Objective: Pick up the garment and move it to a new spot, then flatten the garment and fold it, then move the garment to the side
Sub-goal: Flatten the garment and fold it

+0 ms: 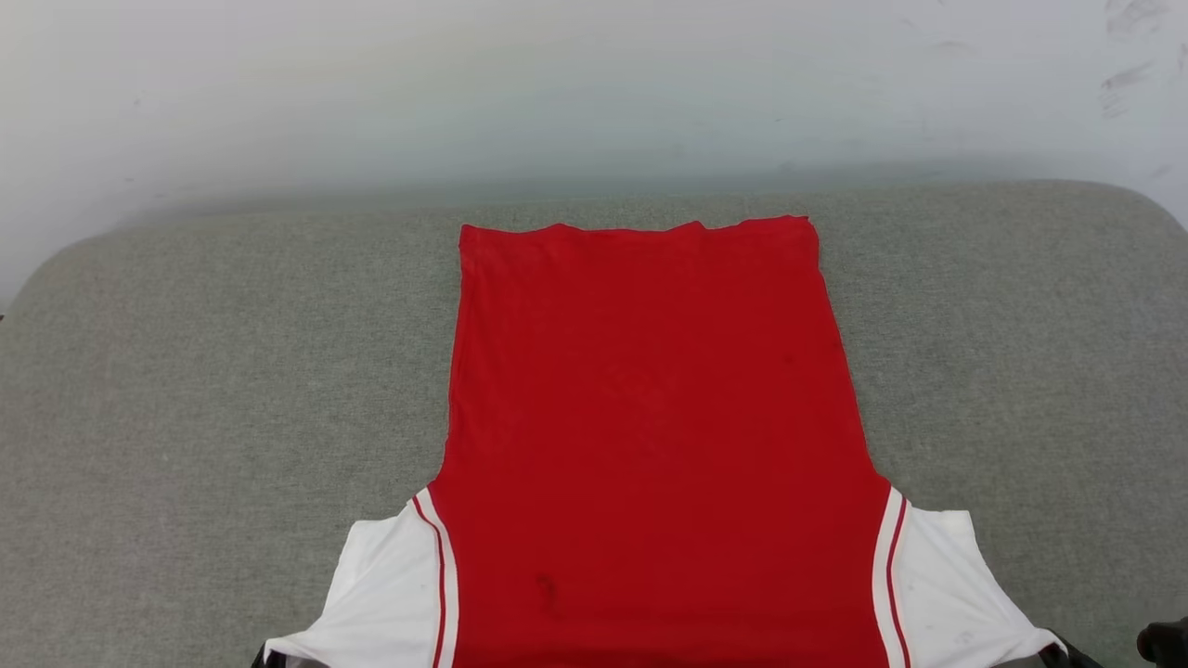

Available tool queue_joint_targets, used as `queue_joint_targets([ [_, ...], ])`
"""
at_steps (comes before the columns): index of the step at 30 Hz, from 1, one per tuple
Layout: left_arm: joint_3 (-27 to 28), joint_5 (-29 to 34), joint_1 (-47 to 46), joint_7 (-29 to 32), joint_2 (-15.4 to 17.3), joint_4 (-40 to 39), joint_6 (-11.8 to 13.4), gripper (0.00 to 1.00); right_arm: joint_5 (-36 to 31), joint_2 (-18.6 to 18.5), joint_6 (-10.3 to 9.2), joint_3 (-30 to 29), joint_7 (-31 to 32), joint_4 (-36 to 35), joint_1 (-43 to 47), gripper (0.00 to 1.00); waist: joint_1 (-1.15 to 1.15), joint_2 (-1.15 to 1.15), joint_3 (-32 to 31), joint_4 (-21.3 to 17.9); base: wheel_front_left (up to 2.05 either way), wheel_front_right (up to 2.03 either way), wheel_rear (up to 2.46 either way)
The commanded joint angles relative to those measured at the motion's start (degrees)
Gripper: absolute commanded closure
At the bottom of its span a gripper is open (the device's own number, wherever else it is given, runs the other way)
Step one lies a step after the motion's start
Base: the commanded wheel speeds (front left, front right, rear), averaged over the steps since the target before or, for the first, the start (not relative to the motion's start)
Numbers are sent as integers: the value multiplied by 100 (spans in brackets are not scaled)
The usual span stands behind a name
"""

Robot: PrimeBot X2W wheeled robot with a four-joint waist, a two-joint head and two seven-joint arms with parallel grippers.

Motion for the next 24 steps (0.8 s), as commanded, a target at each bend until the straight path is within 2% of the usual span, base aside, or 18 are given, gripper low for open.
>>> queue_joint_targets([
  [1,67,65,-5,-15,-56,11,-29,100,-68,39,-12,-98,33,-57,102,100,1,0,31,21,0,0,0],
  [5,54,267,-196,-15,-179,39,-135,100,-235,156,-12,-245,117,-148,145,100,1,0,100,58,0,0,0],
  [6,63,322,-239,-16,-208,31,-157,100,-285,174,-12,-303,126,-174,103,61,1,0,112,64,0,0,0],
  [7,63,358,-262,-15,-237,21,-191,100,-333,199,-12,-368,115,-210,47,13,1,0,122,69,0,0,0],
  [8,73,386,-287,-15,-272,10,-215,100,-374,220,-12,-432,99,-252,-3,0,1,0,133,75,0,0,0],
  [13,72,584,-440,-15,-424,-111,-361,100,-575,176,-11,-823,37,-559,-263,0,1,0,249,185,0,0,0],
  [19,86,852,-641,-15,-641,-357,-442,100,-713,12,-11,-1682,70,-1276,-1053,0,1,0,553,470,0,0,0],
  [24,50,1082,-924,-15,-848,-591,-532,100,-670,-261,-11,-1973,619,-1833,-2087,0,1,0,1031,803,0,0,0],
])
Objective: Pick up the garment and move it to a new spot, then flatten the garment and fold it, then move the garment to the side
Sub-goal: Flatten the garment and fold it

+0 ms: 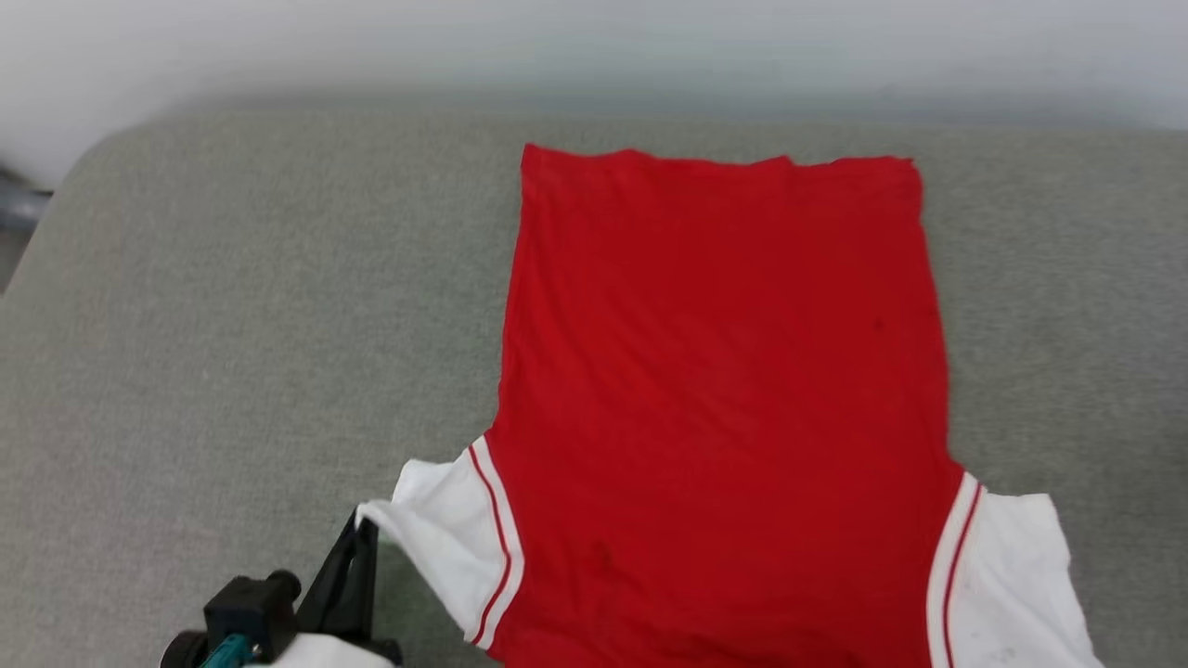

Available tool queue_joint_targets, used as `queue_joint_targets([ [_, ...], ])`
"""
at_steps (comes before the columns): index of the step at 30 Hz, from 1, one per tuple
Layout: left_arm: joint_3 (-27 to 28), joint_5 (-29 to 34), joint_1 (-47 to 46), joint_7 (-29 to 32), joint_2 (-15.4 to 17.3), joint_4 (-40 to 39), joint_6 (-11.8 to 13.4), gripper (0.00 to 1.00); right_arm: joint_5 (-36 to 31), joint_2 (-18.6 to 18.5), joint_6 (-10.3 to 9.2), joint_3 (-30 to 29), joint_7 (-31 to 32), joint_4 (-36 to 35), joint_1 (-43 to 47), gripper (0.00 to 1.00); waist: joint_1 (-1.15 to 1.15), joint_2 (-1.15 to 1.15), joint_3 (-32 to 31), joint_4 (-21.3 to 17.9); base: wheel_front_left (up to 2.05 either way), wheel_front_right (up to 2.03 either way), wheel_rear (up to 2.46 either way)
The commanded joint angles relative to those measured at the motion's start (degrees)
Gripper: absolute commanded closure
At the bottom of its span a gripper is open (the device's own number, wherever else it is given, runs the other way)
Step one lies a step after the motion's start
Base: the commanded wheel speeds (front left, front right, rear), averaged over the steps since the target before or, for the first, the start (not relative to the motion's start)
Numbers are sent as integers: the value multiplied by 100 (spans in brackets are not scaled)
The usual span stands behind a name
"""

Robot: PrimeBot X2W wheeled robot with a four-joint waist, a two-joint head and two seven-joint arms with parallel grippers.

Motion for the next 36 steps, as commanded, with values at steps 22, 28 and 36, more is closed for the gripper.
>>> queue_joint_targets([
  [22,-133,868,-1188,-14,-914,-416,-557,100,969,-959,-8,1810,5264,2122,-4767,0,-1,0,2188,1393,0,0,0],
  [28,-208,963,-1388,-14,-1051,-409,-640,100,664,-852,-8,1714,5489,2567,-5276,0,-1,0,2567,1595,0,0,0],
  [36,-190,1024,-1535,-8,-1119,-371,-697,100,611,-696,-5,2000,5567,3021,-4679,0,-1,0,2738,1617,0,0,0],
])
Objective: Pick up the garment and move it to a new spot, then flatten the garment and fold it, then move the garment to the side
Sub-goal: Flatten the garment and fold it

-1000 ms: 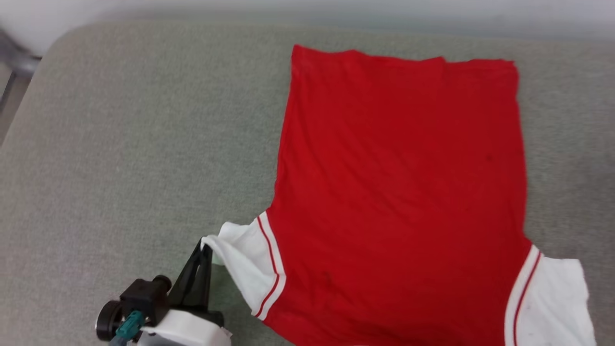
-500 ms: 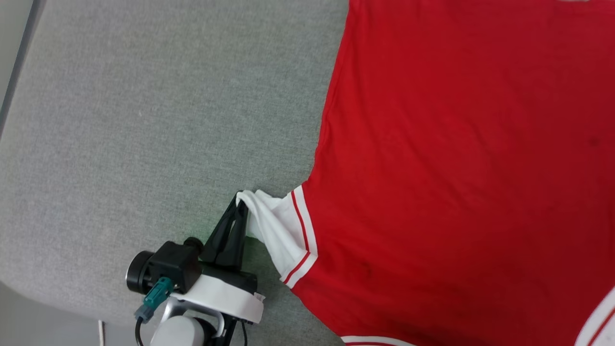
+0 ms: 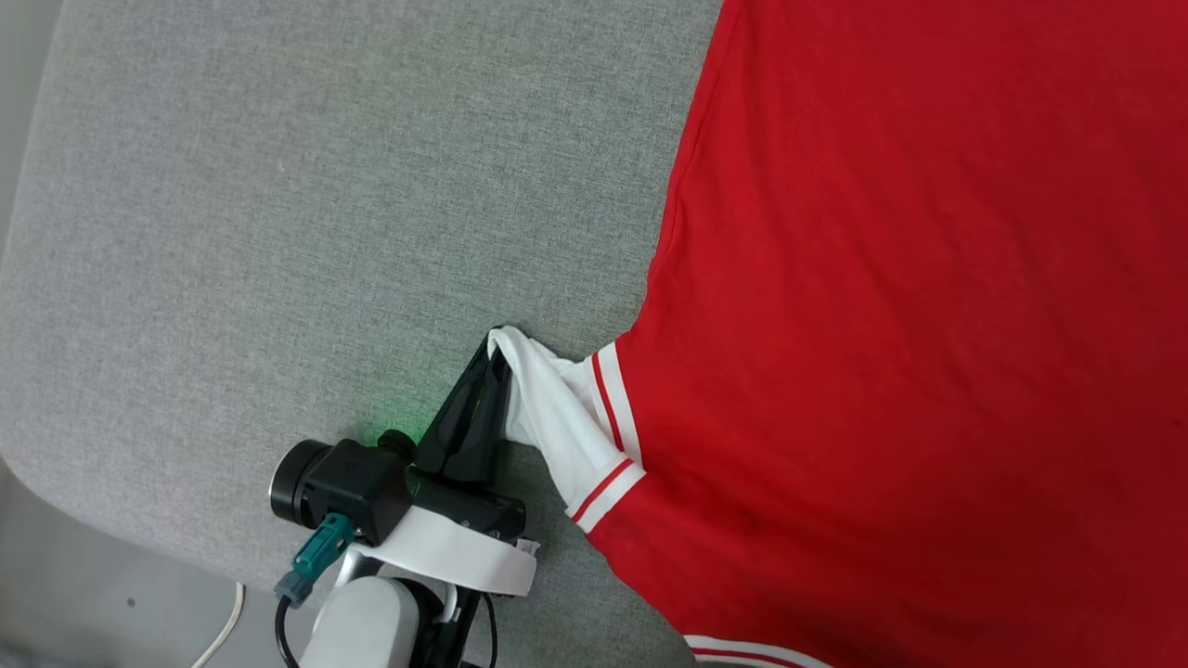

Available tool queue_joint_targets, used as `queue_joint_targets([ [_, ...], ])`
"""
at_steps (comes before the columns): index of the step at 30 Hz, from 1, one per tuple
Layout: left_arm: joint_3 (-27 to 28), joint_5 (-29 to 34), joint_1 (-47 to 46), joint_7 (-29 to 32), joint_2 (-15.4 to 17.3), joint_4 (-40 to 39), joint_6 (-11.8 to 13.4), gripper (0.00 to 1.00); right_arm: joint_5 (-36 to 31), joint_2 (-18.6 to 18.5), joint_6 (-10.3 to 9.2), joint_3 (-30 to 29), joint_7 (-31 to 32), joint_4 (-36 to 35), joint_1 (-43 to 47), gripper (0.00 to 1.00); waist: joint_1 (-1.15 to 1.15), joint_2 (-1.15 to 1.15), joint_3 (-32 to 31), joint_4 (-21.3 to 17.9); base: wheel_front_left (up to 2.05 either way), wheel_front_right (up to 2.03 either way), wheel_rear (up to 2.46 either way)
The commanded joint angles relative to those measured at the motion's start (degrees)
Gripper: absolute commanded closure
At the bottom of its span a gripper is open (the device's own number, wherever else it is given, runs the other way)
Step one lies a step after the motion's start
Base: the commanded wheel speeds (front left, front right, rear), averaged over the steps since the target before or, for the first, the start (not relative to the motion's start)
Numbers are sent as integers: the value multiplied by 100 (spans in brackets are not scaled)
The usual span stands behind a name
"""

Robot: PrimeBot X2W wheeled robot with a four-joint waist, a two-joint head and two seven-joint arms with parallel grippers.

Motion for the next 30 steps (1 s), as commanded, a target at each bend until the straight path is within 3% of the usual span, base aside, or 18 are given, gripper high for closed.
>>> queue_joint_targets([
  [1,10,23,-61,-2,-15,35,-7,100,38,122,-1,197,120,264,497,0,0,0,2,-11,0,0,0],
  [2,16,28,-70,-2,-19,51,-14,100,14,74,-1,227,124,299,575,0,0,0,-3,-17,0,0,0],
  [3,19,38,-79,-1,-24,68,-22,100,4,45,-1,233,101,320,614,64,0,0,-13,-23,0,0,0],
  [4,28,47,-87,-2,-27,84,-28,100,-13,5,-1,206,36,325,612,100,0,0,-31,-31,0,0,0],
  [9,115,60,-20,-2,-32,184,-36,100,8,13,-3,66,-444,254,319,100,0,0,-243,-111,0,0,0],
  [17,264,161,242,-5,-39,311,-64,100,318,-195,-4,369,-1119,-19,454,100,0,0,-928,-384,0,0,0],
  [22,387,242,478,-7,-7,412,-71,100,784,-481,-4,716,-1619,-499,1050,100,0,0,-1436,-618,0,0,0],
  [30,651,288,949,-7,61,528,-76,100,1429,-1043,-3,976,-2216,-1515,2709,100,0,0,-2160,-1001,0,0,0],
])
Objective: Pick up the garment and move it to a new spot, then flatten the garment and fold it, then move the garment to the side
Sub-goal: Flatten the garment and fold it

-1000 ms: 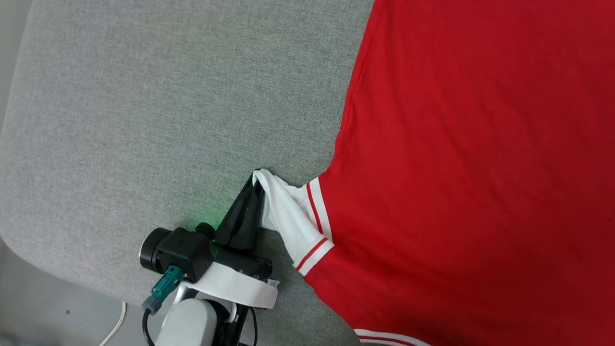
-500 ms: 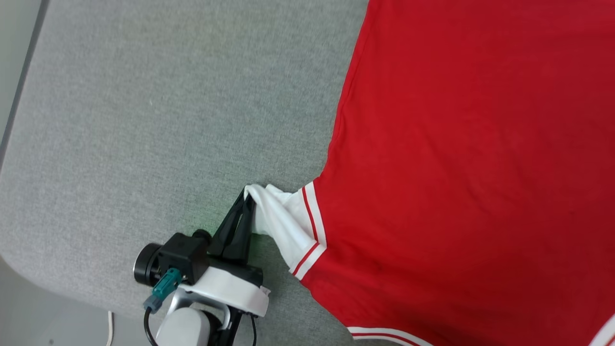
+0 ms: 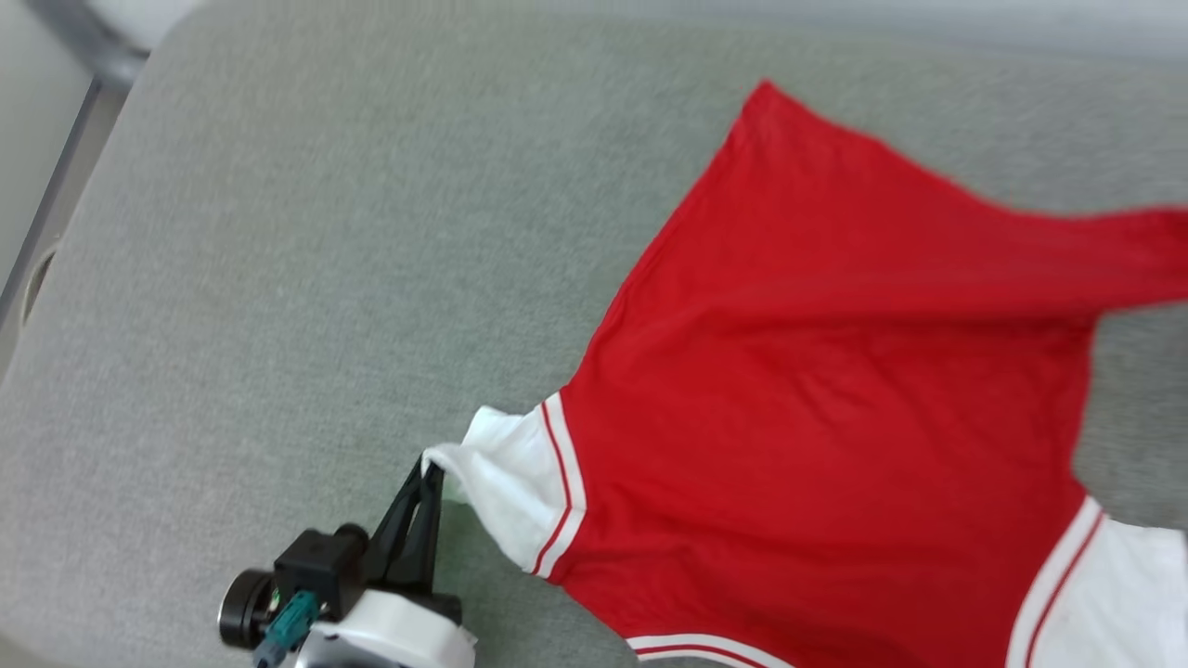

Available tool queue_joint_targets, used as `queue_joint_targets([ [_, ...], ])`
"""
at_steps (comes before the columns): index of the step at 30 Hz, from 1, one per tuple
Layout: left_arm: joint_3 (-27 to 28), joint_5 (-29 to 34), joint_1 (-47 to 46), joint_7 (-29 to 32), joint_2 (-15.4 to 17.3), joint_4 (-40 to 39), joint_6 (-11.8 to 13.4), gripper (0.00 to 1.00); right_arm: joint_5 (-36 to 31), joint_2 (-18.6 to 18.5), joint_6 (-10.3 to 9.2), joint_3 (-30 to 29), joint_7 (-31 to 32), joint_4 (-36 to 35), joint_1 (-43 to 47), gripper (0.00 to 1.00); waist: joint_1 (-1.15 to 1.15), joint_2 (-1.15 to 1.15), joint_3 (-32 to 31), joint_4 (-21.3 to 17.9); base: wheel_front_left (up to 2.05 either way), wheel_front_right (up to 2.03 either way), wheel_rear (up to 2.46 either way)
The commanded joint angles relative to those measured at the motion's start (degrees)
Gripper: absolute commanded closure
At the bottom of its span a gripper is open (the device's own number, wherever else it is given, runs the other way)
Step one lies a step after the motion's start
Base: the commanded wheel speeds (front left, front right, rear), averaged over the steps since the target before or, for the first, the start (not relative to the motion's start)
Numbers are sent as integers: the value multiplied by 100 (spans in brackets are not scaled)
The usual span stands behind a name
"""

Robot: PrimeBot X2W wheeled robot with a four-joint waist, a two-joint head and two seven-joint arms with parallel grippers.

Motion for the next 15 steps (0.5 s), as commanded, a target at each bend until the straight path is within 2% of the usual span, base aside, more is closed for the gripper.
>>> queue_joint_targets([
  [1,61,39,122,-14,32,8,-10,100,107,-68,-7,-34,-87,-154,332,100,1,0,-324,-283,0,0,0],
  [7,228,80,386,-14,39,31,-10,100,284,-227,-7,-310,-221,-578,1693,100,1,0,-664,-536,0,0,0],
  [15,483,96,673,-14,50,13,2,100,391,19,-7,-673,-212,-688,3225,100,1,0,-968,-879,0,0,0],
])
